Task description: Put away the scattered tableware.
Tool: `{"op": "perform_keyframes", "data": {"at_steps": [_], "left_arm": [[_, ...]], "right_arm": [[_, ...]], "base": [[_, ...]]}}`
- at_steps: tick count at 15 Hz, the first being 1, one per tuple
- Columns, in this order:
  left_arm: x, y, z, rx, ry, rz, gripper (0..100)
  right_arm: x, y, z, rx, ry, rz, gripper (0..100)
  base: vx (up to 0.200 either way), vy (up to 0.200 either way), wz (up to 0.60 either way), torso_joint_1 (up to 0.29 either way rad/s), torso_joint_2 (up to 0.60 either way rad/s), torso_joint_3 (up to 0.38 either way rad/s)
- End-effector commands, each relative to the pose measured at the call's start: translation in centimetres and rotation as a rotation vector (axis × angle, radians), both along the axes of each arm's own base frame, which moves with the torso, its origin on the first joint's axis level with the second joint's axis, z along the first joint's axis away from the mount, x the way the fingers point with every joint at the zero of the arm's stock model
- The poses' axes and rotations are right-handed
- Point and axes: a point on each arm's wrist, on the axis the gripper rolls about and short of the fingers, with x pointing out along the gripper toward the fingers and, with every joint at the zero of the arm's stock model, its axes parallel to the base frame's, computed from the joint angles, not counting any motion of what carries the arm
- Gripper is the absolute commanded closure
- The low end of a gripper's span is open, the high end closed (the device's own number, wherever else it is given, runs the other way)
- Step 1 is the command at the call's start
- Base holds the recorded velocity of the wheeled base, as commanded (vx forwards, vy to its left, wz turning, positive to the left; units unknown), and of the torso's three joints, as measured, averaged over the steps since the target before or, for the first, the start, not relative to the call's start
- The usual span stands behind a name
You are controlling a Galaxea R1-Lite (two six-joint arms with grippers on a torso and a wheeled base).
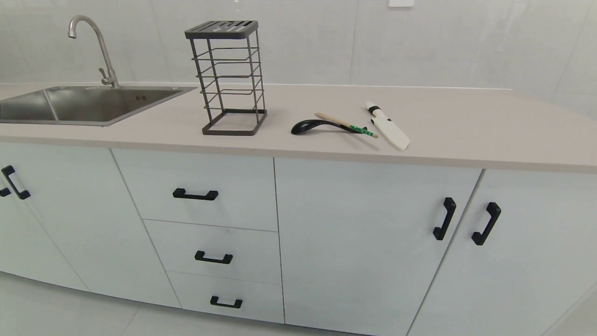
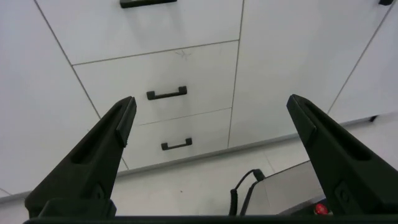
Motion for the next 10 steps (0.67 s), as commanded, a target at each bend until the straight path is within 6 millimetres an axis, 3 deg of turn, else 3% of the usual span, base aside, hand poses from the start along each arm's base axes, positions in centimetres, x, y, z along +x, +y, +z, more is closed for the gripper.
{"op": "perform_keyframes", "data": {"at_steps": [1,7,9,10], "left_arm": [[-0.2,0.0,0.0,-0.007,-0.024,0.003,0],[0.1,0.0,0.0,-0.008,0.018,0.009,0],[1.0,-0.1,0.2,-0.022,0.127,0.006,0],[2.4,-0.4,1.0,-0.023,0.237,-0.006,0]], "right_arm": [[0.0,0.0,0.0,0.001,0.001,0.001,0],[0.0,0.0,0.0,0.001,0.001,0.001,0],[0.0,0.0,0.0,-0.002,0.001,0.001,0],[0.0,0.0,0.0,-0.007,0.001,0.001,0]], "base": [[0.0,0.0,0.0,0.0,0.0,0.0],[0.0,0.0,0.0,-0.038,0.2,0.144],[0.0,0.0,0.0,0.0,0.0,0.0],[0.0,0.0,0.0,0.0,0.0,0.0]]}}
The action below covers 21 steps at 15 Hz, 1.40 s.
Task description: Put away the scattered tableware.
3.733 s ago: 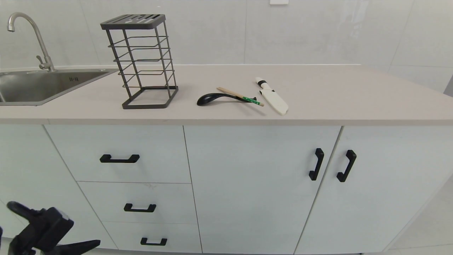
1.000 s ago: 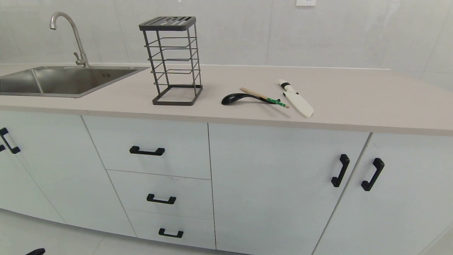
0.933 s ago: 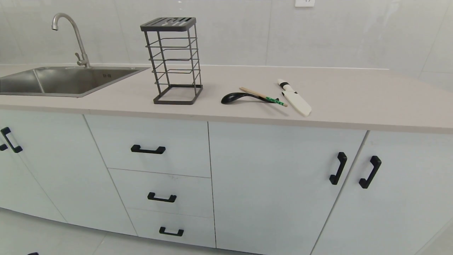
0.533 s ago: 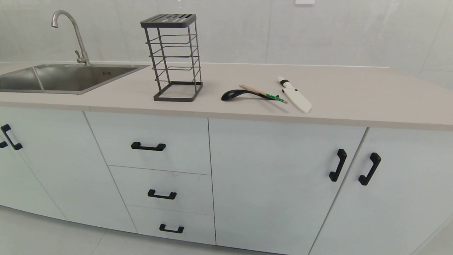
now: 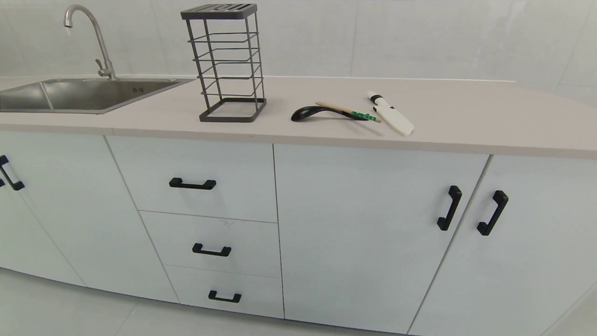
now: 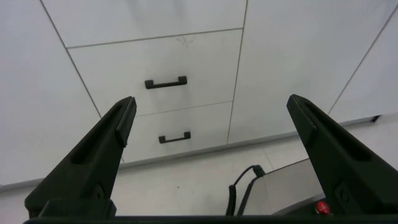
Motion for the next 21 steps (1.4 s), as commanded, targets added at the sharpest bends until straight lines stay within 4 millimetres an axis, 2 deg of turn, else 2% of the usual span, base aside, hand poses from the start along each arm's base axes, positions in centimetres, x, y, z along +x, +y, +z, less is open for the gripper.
{"op": "perform_keyframes", "data": {"at_steps": [1,2,3,4,5,6,8,10,13,17,18,20,21], "left_arm": [[2.8,-0.5,1.5,0.004,0.198,-0.027,0],[6.3,-1.3,3.5,0.019,0.249,-0.06,0],[10.8,-2.3,4.6,0.043,0.284,-0.066,0],[15.0,-3.3,4.0,0.085,0.308,-0.077,0],[18.0,-3.9,2.0,0.155,0.33,-0.108,0],[19.8,-4.1,-0.1,0.223,0.363,-0.168,0],[20.6,-4.8,-1.6,0.219,0.409,-0.322,0],[21.7,-5.2,-1.0,0.334,0.298,-0.446,0],[21.3,-5.6,-1.7,0.457,0.324,-0.533,0],[21.7,-5.4,-3.7,0.65,0.358,-0.556,0],[22.5,-5.6,-4.2,0.754,0.324,-0.591,0],[25.9,-6.8,-5.3,0.886,0.229,-0.667,0],[27.0,-7.0,-6.1,0.915,0.221,-0.69,0]], "right_arm": [[0.0,0.0,0.0,-0.003,0.001,0.001,0],[0.0,0.0,0.0,-0.004,0.001,0.001,0],[0.0,0.0,0.0,0.001,0.001,0.001,0],[0.0,0.0,0.0,0.002,0.001,0.001,0],[0.0,0.0,0.0,0.002,0.001,0.001,0],[0.0,0.0,0.0,0.004,0.001,0.001,0],[0.0,0.0,0.0,0.004,0.001,-0.001,0],[0.0,0.0,0.0,0.002,0.003,0.001,0],[0.0,0.0,0.0,0.002,0.003,0.001,0],[0.0,0.0,0.0,0.004,0.003,0.001,0],[0.0,0.0,0.0,0.004,0.003,0.001,0],[0.0,0.0,0.0,0.005,0.003,0.001,0],[0.0,0.0,0.0,0.005,0.003,-0.001,0]], "base": [[0.0,0.0,0.0,0.0,0.0,0.0],[0.0,0.0,0.0,0.0,0.0,0.0],[0.0,0.0,0.0,0.0,0.0,0.0],[0.0,0.0,0.0,0.0,0.0,0.0],[0.0,0.0,0.0,0.0,0.0,0.0],[0.0,0.0,0.0,0.0,0.0,0.0],[0.0,0.0,0.0,0.0,0.0,0.0],[0.0,0.0,0.0,0.0,0.0,0.0],[0.0,0.0,0.0,0.0,0.0,0.0],[0.0,0.0,0.0,0.0,0.0,0.0],[0.0,0.0,0.0,0.0,0.0,0.0],[0.0,0.0,0.0,0.0,0.0,0.0],[0.0,0.0,0.0,0.0,0.0,0.0]]}}
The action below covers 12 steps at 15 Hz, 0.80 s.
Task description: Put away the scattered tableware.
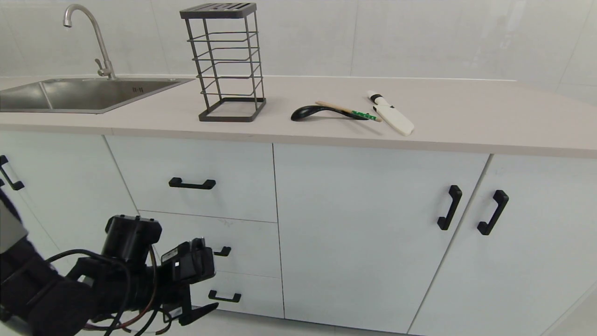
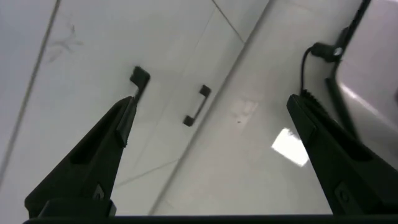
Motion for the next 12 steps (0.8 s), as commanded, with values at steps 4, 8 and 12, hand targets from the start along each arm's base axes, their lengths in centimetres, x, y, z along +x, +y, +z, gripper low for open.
{"op": "perform_keyframes", "data": {"at_steps": [4,8,12], "left_arm": [[2.8,-0.7,-4.3,0.08,0.075,-0.036,0],[4.8,-0.8,-5.5,0.14,0.051,0.037,0],[6.4,0.6,-6.5,0.156,0.05,0.097,0]], "right_arm": [[0.0,0.0,0.0,0.004,0.0,0.001,0],[0.0,0.0,0.0,0.004,0.0,0.001,0],[0.0,0.0,0.0,0.004,0.0,0.001,0]], "base": [[0.0,0.0,0.0,0.0,0.0,0.0],[0.0,0.0,0.0,0.0,0.0,0.0],[0.0,0.0,0.0,0.0,0.0,0.0]]}}
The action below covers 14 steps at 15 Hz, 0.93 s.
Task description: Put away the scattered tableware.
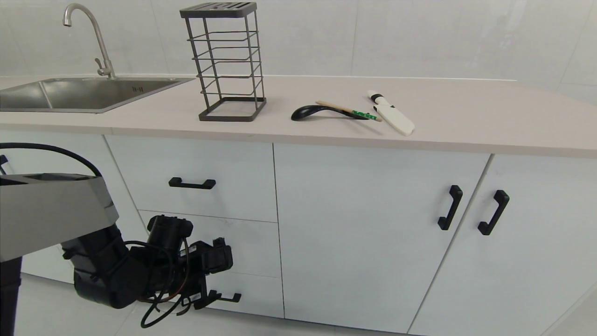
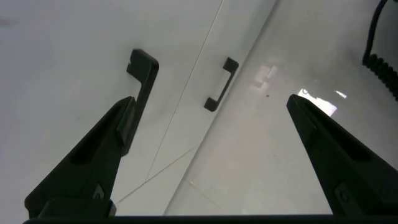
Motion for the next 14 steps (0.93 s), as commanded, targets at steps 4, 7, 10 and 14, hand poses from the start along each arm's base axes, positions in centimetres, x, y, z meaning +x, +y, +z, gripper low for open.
{"op": "perform_keyframes", "data": {"at_steps": [4,7,10,14], "left_arm": [[1.8,0.8,-1.1,0.001,-0.007,0.025,0],[2.1,1.2,-1.4,0.03,-0.031,-0.067,0],[2.1,1.4,-1.7,0.023,-0.036,-0.128,0],[4.3,1.3,-2.4,0.023,-0.069,-0.124,0]], "right_arm": [[0.0,0.0,0.0,0.0,0.001,0.001,0],[0.0,0.0,0.0,0.0,0.001,0.0,0],[0.0,0.0,0.0,-0.002,0.001,0.0,0],[0.0,0.0,0.0,-0.002,0.001,0.001,0]], "base": [[0.0,0.0,0.0,0.0,0.0,0.0],[0.0,0.0,0.0,0.0,0.0,0.0],[0.0,0.0,0.0,0.0,0.0,0.0],[0.0,0.0,0.0,0.0,0.0,0.0]]}}
